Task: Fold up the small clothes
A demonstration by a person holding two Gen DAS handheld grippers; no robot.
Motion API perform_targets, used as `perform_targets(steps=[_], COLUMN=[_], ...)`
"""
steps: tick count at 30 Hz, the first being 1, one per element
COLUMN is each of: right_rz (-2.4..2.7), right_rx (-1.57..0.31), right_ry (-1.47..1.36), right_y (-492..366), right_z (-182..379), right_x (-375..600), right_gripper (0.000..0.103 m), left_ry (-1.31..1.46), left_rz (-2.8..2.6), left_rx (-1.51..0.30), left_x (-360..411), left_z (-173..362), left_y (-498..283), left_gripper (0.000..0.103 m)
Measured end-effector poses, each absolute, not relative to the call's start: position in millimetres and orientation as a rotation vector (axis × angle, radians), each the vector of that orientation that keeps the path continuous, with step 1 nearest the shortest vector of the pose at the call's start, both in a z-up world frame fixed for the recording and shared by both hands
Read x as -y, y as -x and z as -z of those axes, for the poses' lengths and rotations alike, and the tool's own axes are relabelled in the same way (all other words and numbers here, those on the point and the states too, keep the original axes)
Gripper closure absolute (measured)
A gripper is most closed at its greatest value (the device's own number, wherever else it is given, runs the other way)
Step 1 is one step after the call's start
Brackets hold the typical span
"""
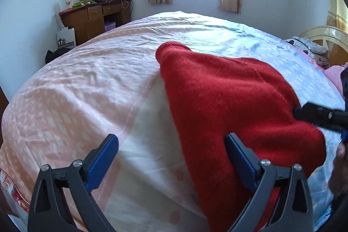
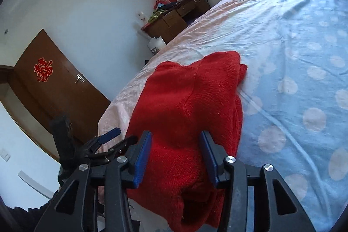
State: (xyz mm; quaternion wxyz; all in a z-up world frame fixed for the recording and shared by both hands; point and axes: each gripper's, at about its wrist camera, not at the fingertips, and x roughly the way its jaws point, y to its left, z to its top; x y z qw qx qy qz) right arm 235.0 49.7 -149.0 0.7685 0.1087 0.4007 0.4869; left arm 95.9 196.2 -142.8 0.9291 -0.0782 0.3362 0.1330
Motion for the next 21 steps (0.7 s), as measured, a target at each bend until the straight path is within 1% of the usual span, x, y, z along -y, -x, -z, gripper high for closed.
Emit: perform_targets(steps=[2,4,5,6,11,14,17,21], right_rz=[-1.031,-0.996,-0.94,-0.897,-0.761,-0.706,-0.71,-0.733], right_rx=[-0.833,-0.825,-0.812,-0.797,-0.632,-0.547,-0.468,-0.438], right_ry=[-0.185,-0.197,-0.191,-0.175,-0.048,0.016,0.077,0.104], right_y=[-231,-230,-227,-221,-184,-160,-137,-123], right_z=[146,143,137,131,92,76,61,53], right_x=[-48,-39,-32,-27,-9,-3,-4,-7], right_gripper=[0.056,0.055,0.052,0.046,0.043,0.034,0.033,0.033], left_ry=[0.168,0.162,0.146,0.12,0.082,0.082,0.066,0.038], left_rz=[-0.27,-0.277,-0.285,-0.295,-0.266,-0.245,-0.235,-0.219], left_rx=[-0.687,-0.696,-0.699,-0.697,-0.641,-0.592,-0.545,-0.51], left_x=[-195,-193,-190,-185,-168,-157,-148,-138], left_z=[142,134,129,121,94,74,57,45], left_y=[-92,-89,-88,-84,-72,-61,-52,-45], left_gripper=[0.001,0.001,0.001,0.001,0.001,0.001,0.001,0.001])
